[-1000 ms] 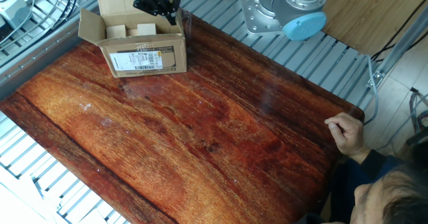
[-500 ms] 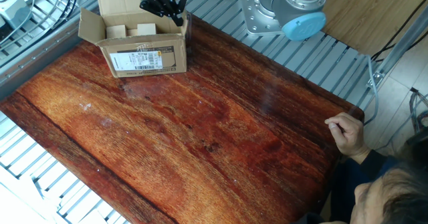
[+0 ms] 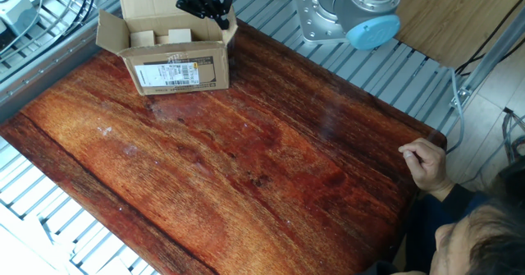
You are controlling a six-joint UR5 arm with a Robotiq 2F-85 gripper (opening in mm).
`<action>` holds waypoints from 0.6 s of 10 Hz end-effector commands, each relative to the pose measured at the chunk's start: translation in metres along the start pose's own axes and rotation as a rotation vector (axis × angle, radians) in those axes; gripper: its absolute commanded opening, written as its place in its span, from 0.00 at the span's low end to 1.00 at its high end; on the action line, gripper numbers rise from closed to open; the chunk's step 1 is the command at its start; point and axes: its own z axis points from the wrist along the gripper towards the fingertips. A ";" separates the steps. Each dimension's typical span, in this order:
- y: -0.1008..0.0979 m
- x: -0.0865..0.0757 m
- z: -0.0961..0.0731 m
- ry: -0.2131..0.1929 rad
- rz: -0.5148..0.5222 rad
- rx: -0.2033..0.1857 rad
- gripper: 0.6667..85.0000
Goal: Open a box
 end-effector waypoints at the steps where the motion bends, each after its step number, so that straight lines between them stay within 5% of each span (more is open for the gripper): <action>1: 0.009 -0.002 -0.001 -0.001 0.026 -0.012 0.00; 6: 0.003 -0.016 0.015 -0.024 0.046 0.026 0.00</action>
